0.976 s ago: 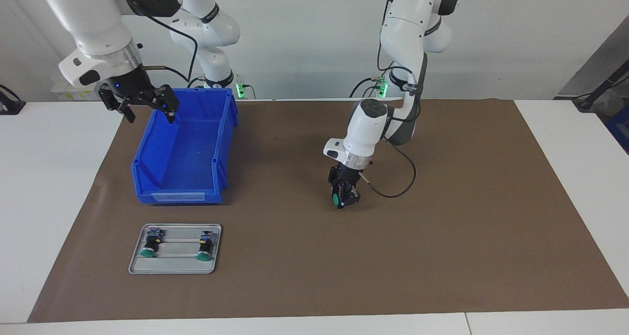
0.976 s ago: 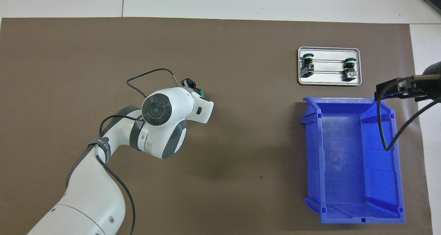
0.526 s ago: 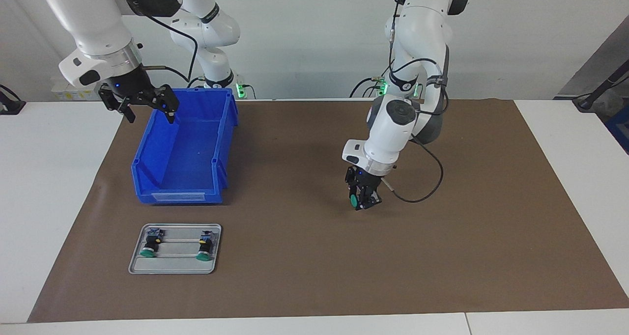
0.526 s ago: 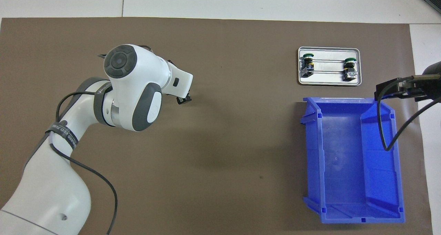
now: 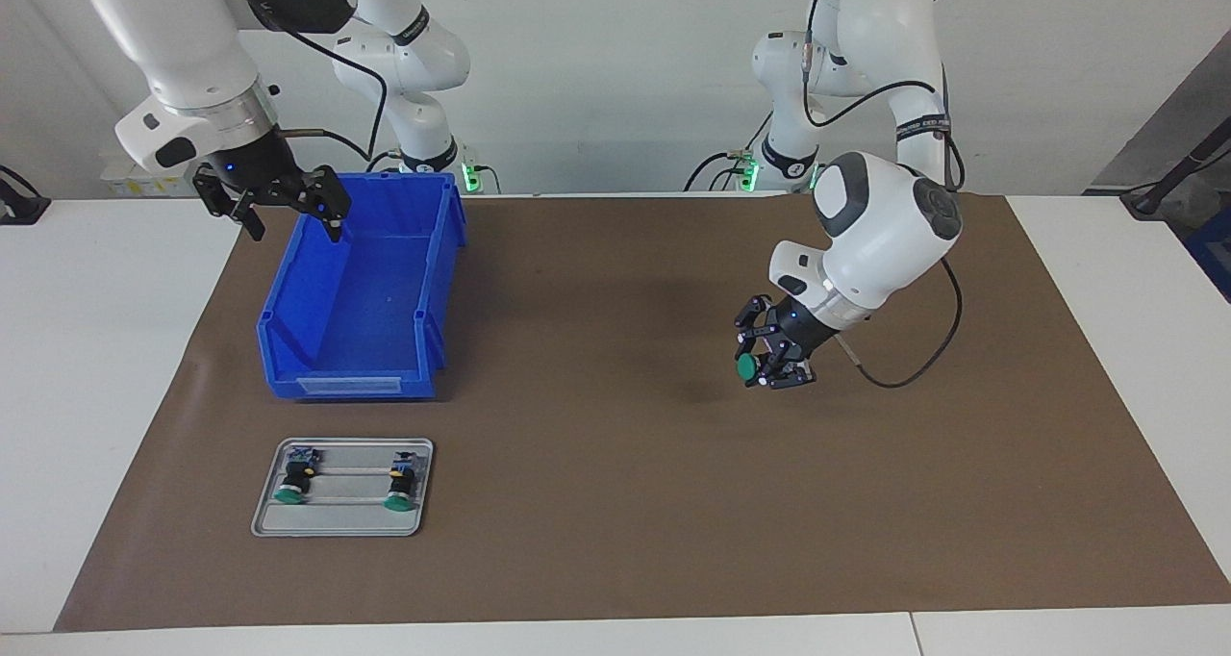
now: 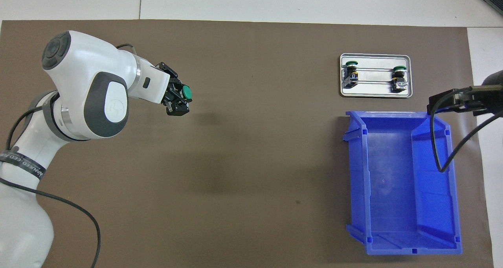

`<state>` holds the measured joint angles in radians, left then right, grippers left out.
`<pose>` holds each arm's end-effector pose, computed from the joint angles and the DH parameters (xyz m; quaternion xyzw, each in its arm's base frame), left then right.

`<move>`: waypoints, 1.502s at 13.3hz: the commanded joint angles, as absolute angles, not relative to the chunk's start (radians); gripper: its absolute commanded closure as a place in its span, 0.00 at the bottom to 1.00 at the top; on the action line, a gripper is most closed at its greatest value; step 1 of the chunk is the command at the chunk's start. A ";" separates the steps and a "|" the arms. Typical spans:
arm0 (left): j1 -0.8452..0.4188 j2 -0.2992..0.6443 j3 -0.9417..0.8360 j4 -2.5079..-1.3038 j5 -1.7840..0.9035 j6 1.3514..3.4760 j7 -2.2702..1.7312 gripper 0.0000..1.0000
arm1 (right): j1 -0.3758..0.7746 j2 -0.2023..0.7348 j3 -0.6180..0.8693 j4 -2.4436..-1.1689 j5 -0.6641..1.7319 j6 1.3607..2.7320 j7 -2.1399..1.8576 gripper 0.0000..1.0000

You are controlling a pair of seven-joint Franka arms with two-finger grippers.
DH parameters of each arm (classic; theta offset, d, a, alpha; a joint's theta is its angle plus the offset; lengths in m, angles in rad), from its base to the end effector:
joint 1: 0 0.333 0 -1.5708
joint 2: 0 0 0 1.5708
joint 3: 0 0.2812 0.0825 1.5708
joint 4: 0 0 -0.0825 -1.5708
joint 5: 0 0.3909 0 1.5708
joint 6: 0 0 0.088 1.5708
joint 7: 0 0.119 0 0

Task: Place and press button with both arms

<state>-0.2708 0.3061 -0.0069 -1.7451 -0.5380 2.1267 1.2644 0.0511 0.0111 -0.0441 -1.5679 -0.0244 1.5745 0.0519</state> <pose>0.6160 -0.2044 0.3637 0.7826 -0.5766 0.1418 0.1870 0.5646 0.0012 0.5732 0.9997 -0.0224 -0.0019 0.0125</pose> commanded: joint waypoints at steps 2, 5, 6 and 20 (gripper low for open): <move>-0.197 0.210 -0.011 -1.917 -0.748 2.138 1.477 0.76 | 0.046 -0.008 -0.040 -1.588 -0.020 1.578 0.058 0.00; -0.163 0.149 -0.011 -2.064 -0.966 2.179 1.667 0.73 | 0.046 -0.008 -0.040 -1.589 -0.020 1.578 0.058 0.00; -0.161 0.132 -0.011 -2.115 -1.041 2.215 1.756 0.72 | 0.046 -0.008 -0.040 -1.588 -0.020 1.578 0.058 0.00; -0.078 -0.046 -0.008 -2.391 -1.370 1.915 2.166 1.00 | 0.046 -0.008 -0.040 -1.588 -0.020 1.578 0.058 0.00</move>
